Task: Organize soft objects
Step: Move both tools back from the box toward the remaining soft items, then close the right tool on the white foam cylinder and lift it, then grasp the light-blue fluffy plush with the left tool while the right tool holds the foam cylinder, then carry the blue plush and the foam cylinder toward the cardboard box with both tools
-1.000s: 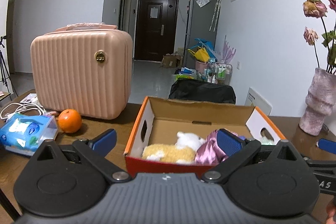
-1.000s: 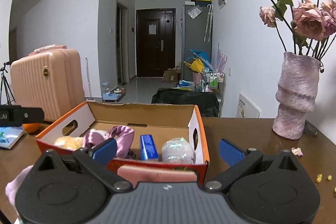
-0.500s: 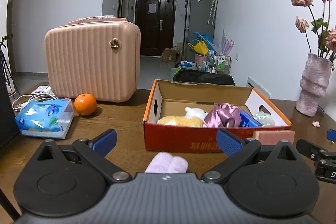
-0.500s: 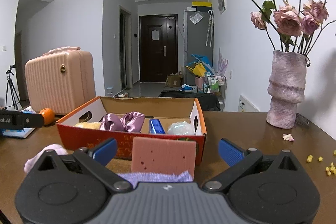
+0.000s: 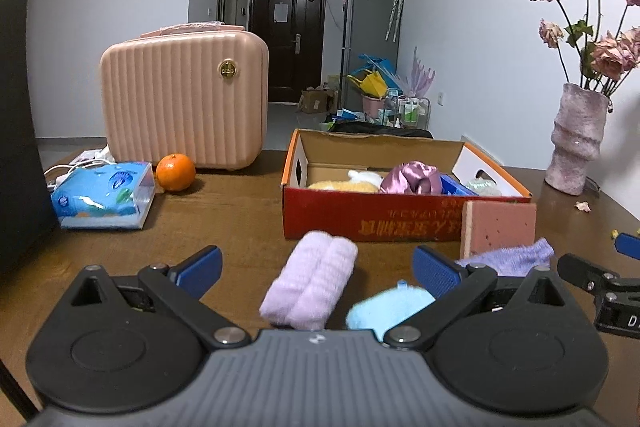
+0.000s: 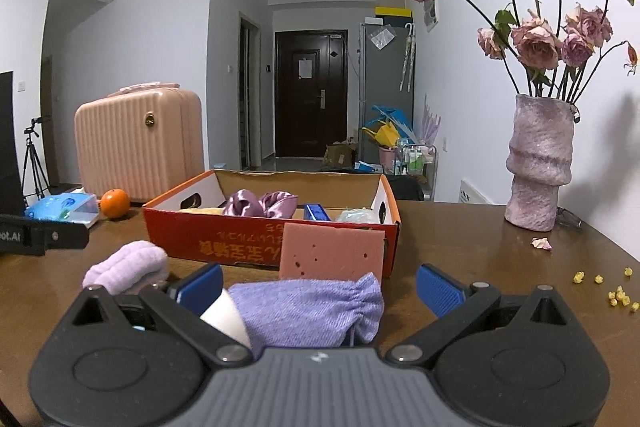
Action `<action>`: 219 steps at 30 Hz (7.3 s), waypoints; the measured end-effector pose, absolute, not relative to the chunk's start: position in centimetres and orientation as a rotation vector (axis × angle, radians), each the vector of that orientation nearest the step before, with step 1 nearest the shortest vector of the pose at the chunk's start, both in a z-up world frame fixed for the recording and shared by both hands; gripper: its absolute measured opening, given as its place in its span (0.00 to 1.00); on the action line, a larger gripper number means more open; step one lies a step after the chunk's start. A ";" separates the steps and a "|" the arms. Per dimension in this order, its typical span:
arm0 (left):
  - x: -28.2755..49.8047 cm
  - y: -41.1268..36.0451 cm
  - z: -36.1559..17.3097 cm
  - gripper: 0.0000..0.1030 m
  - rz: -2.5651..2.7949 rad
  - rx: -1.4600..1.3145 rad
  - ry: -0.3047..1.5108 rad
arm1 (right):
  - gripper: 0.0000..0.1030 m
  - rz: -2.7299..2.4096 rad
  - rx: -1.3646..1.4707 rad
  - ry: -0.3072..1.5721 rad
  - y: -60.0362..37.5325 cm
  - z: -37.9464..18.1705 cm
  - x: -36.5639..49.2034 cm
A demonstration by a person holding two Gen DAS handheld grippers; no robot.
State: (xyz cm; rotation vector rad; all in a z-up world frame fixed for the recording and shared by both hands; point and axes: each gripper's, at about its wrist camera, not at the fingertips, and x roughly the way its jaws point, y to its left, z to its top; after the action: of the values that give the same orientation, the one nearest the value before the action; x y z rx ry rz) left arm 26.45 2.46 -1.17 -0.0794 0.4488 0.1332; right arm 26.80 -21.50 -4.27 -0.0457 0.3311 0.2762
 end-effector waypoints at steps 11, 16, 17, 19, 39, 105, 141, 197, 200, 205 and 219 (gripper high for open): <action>22.6 2.9 -2.2 1.00 0.122 -0.091 0.458 | 1.00 0.284 -0.039 0.339 -21.7 -4.7 23.6; 21.2 3.2 -2.3 1.00 0.117 -0.100 0.445 | 1.00 0.285 -0.045 0.342 -21.5 -5.1 22.5; 21.0 3.3 -2.3 1.00 0.115 -0.101 0.444 | 1.00 0.285 -0.047 0.343 -21.5 -5.2 22.4; 20.8 3.3 -2.4 1.00 0.112 -0.101 0.443 | 1.00 0.285 -0.051 0.346 -21.4 -5.4 22.3; 21.3 4.4 -2.6 1.00 0.120 -0.114 0.462 | 0.94 0.339 -0.110 0.385 -19.1 -6.7 24.3; 24.0 6.5 -3.3 1.00 0.159 -0.144 0.518 | 0.28 0.322 0.000 0.338 -19.6 -5.7 26.8; 32.8 -4.3 -7.0 1.00 0.005 0.063 0.663 | 0.28 0.242 0.009 0.325 -24.2 -5.8 28.4; 26.4 -2.0 -1.8 0.80 0.022 -0.081 0.362 | 0.28 0.217 -0.001 0.229 -22.8 -5.4 26.0; 26.3 -2.0 -1.7 0.80 0.023 -0.083 0.358 | 0.28 0.218 0.001 0.225 -22.6 -5.3 25.8; 26.2 -1.8 -1.6 0.80 0.023 -0.087 0.352 | 0.28 0.217 0.003 0.218 -22.3 -5.2 25.7; 27.2 -0.7 -0.3 0.80 0.053 -0.110 0.313 | 0.28 0.203 0.017 0.168 -21.3 -4.3 27.1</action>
State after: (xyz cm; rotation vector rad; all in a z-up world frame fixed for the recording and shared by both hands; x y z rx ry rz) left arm 27.17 -0.74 -0.34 -0.1105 0.3132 0.0528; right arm 27.09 -21.30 -4.30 0.0166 0.1683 0.2031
